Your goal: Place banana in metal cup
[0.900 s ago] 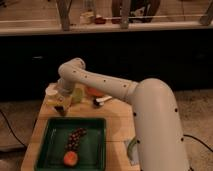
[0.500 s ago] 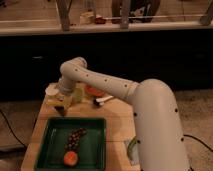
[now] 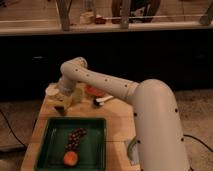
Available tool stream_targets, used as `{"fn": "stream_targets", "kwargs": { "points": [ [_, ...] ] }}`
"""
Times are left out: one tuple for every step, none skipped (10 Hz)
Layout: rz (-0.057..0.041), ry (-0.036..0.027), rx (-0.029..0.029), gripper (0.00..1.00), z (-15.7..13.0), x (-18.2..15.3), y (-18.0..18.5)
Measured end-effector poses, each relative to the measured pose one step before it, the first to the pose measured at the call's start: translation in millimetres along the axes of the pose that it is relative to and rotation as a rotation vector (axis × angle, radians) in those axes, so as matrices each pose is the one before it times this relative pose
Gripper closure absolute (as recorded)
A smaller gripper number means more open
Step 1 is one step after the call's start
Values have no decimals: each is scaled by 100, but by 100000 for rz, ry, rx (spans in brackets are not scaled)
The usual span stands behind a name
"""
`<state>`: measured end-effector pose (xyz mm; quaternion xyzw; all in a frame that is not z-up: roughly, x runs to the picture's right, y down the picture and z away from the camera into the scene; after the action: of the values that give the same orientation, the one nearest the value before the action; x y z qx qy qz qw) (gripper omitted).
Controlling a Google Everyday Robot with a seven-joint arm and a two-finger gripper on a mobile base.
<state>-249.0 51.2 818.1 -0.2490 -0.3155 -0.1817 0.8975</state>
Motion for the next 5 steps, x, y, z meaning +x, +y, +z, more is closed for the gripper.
{"fn": "stream_targets", "kwargs": {
  "points": [
    [-24, -7, -1, 20, 4, -17, -7],
    [-120, -42, -38, 20, 38, -88, -24],
    [-19, -4, 1, 20, 1, -10, -2],
    [54, 19, 5, 20, -10, 39, 13],
    [-32, -9, -6, 20, 5, -20, -4]
  ]
}}
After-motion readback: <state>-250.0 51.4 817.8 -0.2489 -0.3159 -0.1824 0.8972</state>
